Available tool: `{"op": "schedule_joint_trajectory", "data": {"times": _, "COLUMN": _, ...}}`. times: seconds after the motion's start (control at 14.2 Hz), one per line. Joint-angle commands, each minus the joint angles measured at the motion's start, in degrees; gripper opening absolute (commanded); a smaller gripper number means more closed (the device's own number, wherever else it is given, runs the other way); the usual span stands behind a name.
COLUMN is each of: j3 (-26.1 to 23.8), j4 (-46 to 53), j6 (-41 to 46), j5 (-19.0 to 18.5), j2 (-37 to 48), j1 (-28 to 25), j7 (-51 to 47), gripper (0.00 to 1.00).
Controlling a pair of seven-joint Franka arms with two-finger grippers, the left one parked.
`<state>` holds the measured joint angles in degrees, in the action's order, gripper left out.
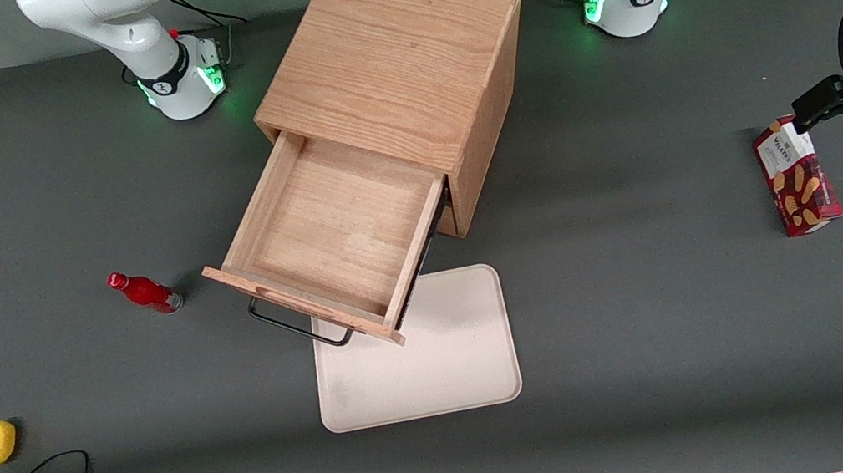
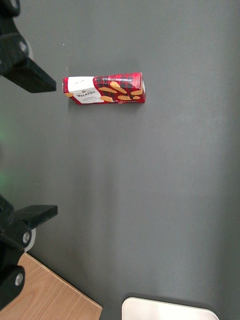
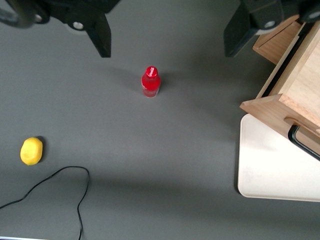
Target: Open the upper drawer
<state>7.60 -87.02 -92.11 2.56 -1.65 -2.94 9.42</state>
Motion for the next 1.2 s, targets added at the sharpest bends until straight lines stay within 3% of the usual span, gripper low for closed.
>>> {"op": "schedule_joint_trajectory", "data": {"times": 0.0, "j3": -0.4, "j4": -0.3, "j6": 1.0, "j5": -2.0, "j2": 1.0, "j1": -0.9, "j7": -1.6, "gripper": 1.00}}
{"op": "schedule_joint_trajectory", "data": {"times": 1.13, "j3": 0.3, "j4": -0.2, "j6": 4.0, "j5": -2.0, "j2": 1.0, "j1": -1.0, "j7": -5.6, "gripper": 1.00}}
